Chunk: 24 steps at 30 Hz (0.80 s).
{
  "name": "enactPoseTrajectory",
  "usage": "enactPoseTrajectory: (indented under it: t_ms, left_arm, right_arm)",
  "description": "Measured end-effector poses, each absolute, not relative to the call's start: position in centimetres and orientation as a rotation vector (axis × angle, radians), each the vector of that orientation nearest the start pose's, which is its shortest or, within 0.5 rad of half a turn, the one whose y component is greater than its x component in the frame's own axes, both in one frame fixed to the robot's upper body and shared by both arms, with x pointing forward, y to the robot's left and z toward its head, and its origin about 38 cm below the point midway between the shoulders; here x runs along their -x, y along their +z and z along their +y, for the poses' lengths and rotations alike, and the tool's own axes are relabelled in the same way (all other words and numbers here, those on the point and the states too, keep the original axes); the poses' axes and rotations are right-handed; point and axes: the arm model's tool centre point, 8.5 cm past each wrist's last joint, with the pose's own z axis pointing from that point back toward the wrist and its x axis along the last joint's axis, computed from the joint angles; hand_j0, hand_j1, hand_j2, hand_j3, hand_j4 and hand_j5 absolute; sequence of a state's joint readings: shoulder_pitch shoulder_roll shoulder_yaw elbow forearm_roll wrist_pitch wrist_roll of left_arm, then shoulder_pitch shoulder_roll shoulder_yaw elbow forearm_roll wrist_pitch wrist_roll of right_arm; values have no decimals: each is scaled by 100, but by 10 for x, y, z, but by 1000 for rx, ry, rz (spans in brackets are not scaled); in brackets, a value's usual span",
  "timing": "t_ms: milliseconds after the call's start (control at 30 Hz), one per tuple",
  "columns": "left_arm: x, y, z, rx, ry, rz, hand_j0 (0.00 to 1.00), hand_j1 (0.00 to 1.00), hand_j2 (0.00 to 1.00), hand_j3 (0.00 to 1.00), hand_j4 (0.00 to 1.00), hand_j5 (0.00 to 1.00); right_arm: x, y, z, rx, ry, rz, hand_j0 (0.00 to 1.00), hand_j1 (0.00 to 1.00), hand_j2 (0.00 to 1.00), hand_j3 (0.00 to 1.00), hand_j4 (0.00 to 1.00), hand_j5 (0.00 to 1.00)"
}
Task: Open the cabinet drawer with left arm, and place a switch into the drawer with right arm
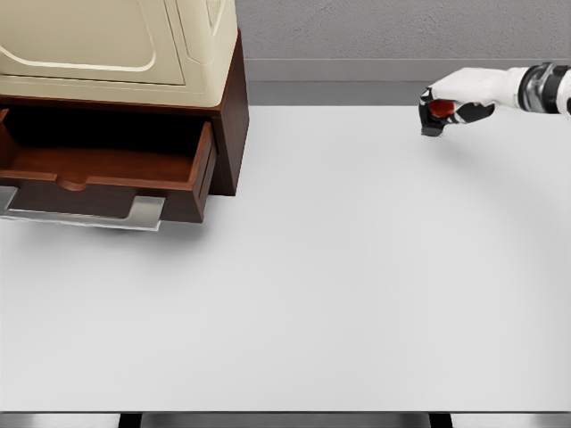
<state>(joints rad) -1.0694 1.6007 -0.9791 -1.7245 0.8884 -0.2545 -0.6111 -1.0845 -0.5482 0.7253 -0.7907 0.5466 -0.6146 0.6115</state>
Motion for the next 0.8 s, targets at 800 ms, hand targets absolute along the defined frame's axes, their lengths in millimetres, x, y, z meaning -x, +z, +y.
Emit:
enactPoseTrajectory:
  t_ms: [800]
  left_arm:
    - [-335,426,442,-89,-1289,-1487,100,100,100,100,100,100]
  right_arm:
    - [-419,354,-94,431,2663,-1759,47,47,47,47,47,47]
